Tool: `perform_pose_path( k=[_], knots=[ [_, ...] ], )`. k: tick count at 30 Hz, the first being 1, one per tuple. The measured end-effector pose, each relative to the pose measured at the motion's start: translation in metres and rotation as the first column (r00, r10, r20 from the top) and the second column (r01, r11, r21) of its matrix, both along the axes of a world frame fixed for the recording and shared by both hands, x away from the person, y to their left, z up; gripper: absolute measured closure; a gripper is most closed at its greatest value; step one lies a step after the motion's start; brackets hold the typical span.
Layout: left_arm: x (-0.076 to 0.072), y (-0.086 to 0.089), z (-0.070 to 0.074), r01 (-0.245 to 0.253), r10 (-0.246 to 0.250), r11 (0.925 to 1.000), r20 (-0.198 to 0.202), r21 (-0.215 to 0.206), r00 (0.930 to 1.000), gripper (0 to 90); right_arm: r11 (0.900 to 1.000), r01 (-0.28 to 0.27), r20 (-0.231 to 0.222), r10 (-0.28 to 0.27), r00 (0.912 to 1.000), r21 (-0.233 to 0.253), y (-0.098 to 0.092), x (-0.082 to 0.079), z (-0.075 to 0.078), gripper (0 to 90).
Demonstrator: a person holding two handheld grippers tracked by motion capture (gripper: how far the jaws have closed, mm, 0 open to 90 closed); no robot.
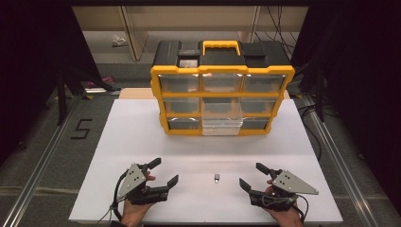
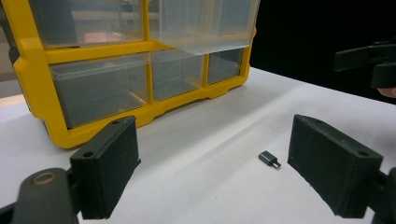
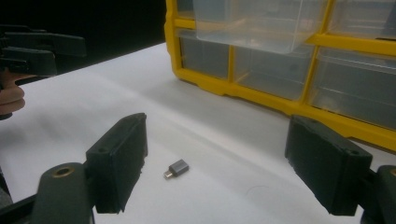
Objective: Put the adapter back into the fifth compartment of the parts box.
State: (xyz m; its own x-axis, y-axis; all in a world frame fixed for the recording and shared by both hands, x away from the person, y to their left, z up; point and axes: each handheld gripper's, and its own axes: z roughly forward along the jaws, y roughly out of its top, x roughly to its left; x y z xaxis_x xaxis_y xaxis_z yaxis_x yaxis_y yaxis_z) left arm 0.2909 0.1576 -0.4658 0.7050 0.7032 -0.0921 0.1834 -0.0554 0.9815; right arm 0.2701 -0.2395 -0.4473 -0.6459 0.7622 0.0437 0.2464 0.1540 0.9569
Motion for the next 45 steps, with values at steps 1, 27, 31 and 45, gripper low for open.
perform_pose_path(
  k=[1, 27, 31, 45],
  knots=[
    [0.000, 0.000, 0.000, 0.004, -0.004, 1.0000, -0.001, 0.001, 1.0000, 15.8, 1.000, 0.002, 0.002, -0.002, 1.0000, 0.002, 0.000, 0.000, 0.000, 22.1],
    [0.000, -0.001, 0.000, 0.002, -0.002, 0.9999, 0.011, 0.014, 0.9999, 16.7, 0.999, 0.008, -0.029, -0.010, 0.9995, -0.053, 0.006, 0.006, 0.002, 23.9],
    [-0.001, -0.002, -0.001, 0.006, -0.006, 0.9999, 0.012, 0.015, 0.9999, 16.8, 0.998, -0.011, -0.052, 0.007, 0.9986, -0.068, 0.011, 0.008, 0.003, 24.1],
    [-0.001, -0.002, 0.000, 0.008, -0.009, 0.9999, 0.018, 0.015, 0.9998, 17.3, 0.990, -0.079, -0.155, 0.061, 0.9861, -0.117, 0.026, 0.016, 0.003, 25.5]
  ],
)
